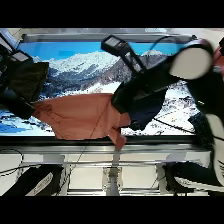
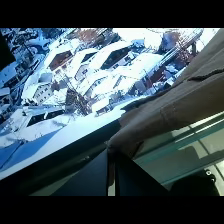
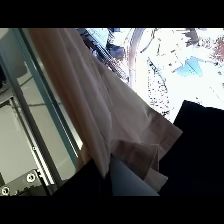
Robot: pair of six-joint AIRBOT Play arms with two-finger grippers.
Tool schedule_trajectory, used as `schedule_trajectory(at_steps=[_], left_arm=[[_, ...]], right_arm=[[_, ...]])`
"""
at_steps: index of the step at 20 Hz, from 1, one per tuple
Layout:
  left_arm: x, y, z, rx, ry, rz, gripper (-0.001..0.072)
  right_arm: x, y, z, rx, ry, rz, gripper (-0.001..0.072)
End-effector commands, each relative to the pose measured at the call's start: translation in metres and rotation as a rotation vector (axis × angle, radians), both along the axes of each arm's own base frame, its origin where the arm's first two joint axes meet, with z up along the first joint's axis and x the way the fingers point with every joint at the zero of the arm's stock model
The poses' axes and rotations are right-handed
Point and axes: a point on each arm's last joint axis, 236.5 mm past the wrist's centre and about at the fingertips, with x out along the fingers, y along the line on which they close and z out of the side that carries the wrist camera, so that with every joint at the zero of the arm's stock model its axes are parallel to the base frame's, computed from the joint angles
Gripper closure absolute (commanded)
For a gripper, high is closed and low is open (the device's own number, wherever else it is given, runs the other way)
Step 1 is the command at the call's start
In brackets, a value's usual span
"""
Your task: Fold the clothes and pants, and hang the long-sleeved shirts on hangers.
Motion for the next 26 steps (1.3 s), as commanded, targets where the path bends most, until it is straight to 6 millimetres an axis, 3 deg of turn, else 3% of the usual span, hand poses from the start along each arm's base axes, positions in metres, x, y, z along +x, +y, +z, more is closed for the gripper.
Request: schedule_trajectory(at_steps=[1,4,6,10,12,15,18,22,26], left_arm=[[0.042,0.02,-0.025,0.016,0.017,0.07,0.0685],[0.087,0.037,-0.051,0.02,0.014,0.095,0.0685],[0.112,0.038,-0.072,0.021,0.024,0.065,0.0686],[0.176,0.036,-0.092,0.018,-0.107,0.049,0.0687],[0.2,0.037,-0.093,0.024,-0.178,0.047,0.0686],[0.197,0.038,-0.107,0.057,-0.12,-0.011,0.0686],[0.16,0.038,-0.131,0.077,0.052,-0.085,0.0685],[0.104,0.036,-0.173,0.049,0.288,-0.104,0.0685],[0.061,0.038,-0.206,0.043,0.46,-0.1,0.0685]], right_arm=[[0.052,-0.003,-0.046,-0.041,0.03,-0.036,0.0706],[0.124,-0.02,-0.065,0.009,-0.027,-0.183,0.0706],[0.163,-0.029,-0.076,0.037,-0.074,-0.253,0.0706],[0.219,-0.026,-0.087,0.101,-0.189,-0.348,0.0706],[0.233,-0.023,-0.091,0.119,-0.22,-0.369,0.0707],[0.22,-0.024,-0.107,0.073,-0.164,-0.321,0.0706],[0.174,-0.024,-0.127,0.006,0.009,-0.219,0.0705],[0.118,-0.016,-0.134,-0.01,0.223,-0.121,0.0704],[0.069,-0.008,-0.153,-0.095,0.367,-0.051,0.0703]])
